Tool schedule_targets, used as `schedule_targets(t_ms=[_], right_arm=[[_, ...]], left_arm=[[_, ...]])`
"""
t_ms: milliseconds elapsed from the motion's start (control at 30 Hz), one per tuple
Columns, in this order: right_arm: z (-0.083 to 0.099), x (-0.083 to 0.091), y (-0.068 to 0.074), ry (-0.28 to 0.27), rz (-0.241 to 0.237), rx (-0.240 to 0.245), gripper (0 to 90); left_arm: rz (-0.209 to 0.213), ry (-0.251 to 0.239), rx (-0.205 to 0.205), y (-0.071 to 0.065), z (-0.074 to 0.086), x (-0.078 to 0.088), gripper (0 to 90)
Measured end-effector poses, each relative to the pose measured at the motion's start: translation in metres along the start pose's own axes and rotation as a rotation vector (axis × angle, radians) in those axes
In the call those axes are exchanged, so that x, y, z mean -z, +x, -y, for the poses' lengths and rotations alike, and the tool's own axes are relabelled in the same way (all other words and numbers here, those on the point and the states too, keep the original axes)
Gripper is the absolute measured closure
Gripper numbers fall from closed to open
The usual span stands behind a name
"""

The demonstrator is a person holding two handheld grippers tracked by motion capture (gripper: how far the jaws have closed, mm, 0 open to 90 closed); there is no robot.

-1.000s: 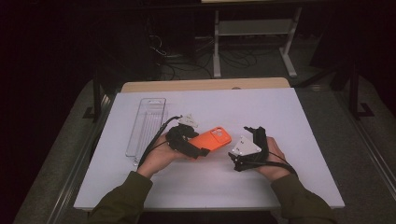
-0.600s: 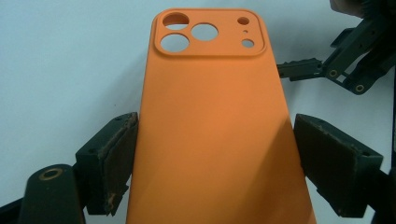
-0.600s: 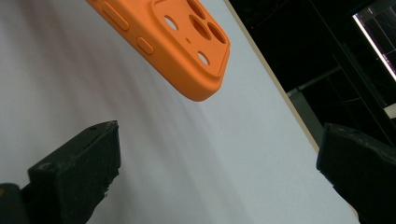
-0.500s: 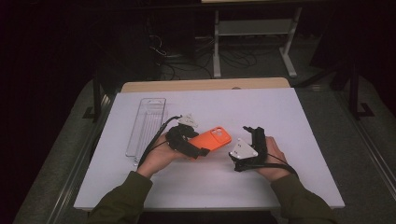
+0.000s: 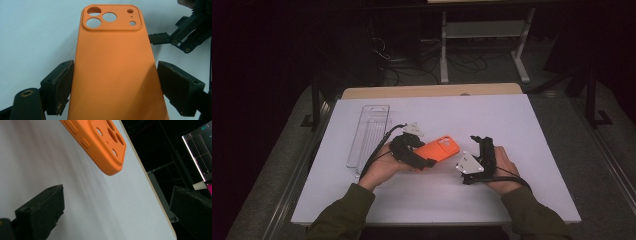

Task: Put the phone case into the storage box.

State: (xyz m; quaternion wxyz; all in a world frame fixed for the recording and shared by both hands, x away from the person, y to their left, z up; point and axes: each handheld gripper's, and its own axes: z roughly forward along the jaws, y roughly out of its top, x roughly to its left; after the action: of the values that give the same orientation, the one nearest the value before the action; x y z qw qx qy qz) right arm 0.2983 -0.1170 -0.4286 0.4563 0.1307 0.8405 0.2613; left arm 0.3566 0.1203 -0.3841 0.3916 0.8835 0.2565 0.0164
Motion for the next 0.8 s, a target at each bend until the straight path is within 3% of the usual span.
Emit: schedule_targets(t_ms=[133,300,800], right_arm=[[-0.0004,0.0001,-0.0009,0.005,0.006,0.072,0.0],[-0.0019,0.0008,0.0012,0.004,0.015,0.087,0.0],[-0.0066,0.0025,0.0056,0.0,0.054,0.18,0.0]], left_arm=[[-0.001,0.005,-0.006,0.0005,0.0,0.0002,16.2],[-0.001,0.028,-0.031,0.0023,-0.0003,0.0021,16.2],[-0.003,0.011,-0.013,0.0006,-0.0001,0.0007,16.2]])
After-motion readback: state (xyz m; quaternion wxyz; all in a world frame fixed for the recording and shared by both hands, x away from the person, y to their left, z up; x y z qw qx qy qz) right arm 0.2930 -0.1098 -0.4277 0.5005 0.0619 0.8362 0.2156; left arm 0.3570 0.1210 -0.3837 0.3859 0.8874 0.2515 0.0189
